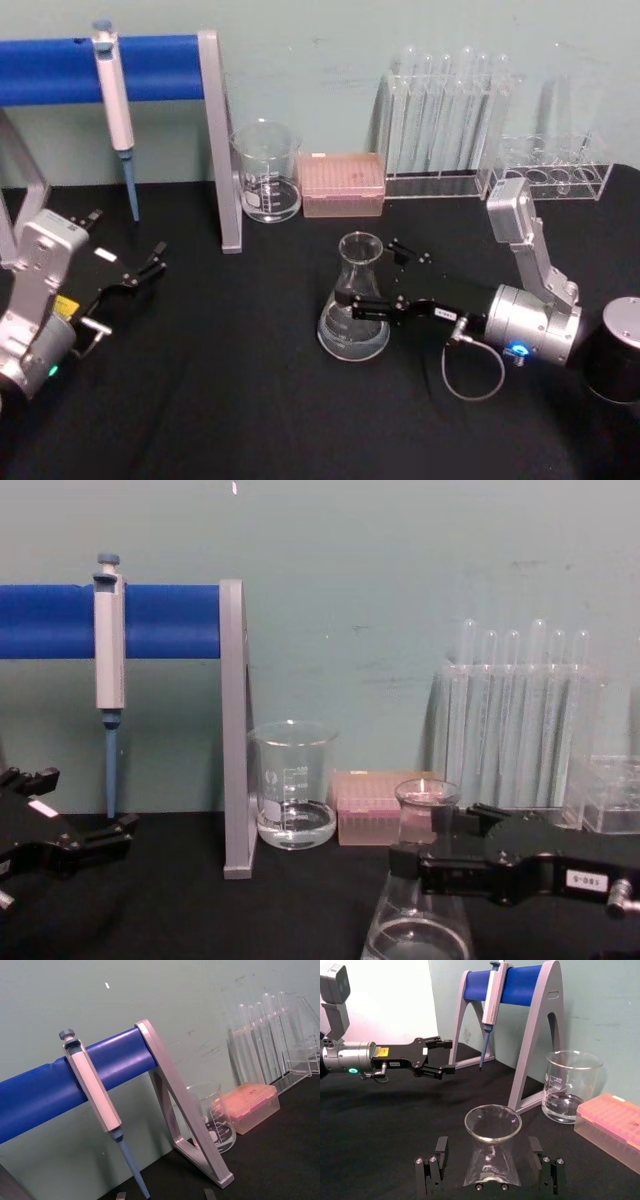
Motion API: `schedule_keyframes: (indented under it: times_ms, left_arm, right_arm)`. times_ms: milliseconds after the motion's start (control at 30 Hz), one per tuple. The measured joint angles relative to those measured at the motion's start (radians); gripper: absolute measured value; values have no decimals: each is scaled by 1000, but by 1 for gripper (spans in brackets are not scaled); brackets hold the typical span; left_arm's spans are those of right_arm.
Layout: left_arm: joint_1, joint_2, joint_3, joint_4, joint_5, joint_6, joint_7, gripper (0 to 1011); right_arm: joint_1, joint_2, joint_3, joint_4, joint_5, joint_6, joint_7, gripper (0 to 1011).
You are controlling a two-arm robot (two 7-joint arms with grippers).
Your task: Grasp the erlenmeyer flask with one hand, shake it three times, then place it back.
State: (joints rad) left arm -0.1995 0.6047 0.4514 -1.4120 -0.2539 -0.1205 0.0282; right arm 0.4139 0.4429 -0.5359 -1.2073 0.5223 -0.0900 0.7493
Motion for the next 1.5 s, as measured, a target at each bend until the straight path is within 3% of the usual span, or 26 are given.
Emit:
schedule_keyframes:
  times_ms: [233, 400, 667, 833, 967, 1100, 1233, 1500]
  left_arm:
    - [0, 0, 0, 0, 0, 0, 0, 1001]
    - [0, 0, 0, 0, 0, 0, 0, 1001]
    - [0, 0, 0, 0, 0, 0, 0, 1001]
    - [0, 0, 0, 0, 0, 0, 0, 1001]
    - [0, 0, 0, 0, 0, 0, 0, 1001]
    - [0, 0, 0, 0, 0, 0, 0, 1001]
    - [0, 0, 0, 0, 0, 0, 0, 1001]
    - [0, 0, 0, 0, 0, 0, 0, 1001]
  right_arm:
    - [-17, 30, 1, -37, -1, 32, -13, 1000]
    - [-47, 72, 10, -86, 4, 63, -26, 1000]
    - [-118, 168, 46, -190, 30, 122, -53, 1000]
    - [-137, 189, 73, -209, 38, 132, -93, 1000]
    - [-155, 168, 121, -210, 56, 114, -167, 1000]
    - [-167, 104, 185, -192, 70, 71, -275, 1000]
    - [-164, 64, 204, -179, 54, 41, -332, 1000]
    - [-150, -14, 210, -144, -35, 6, -455, 1000]
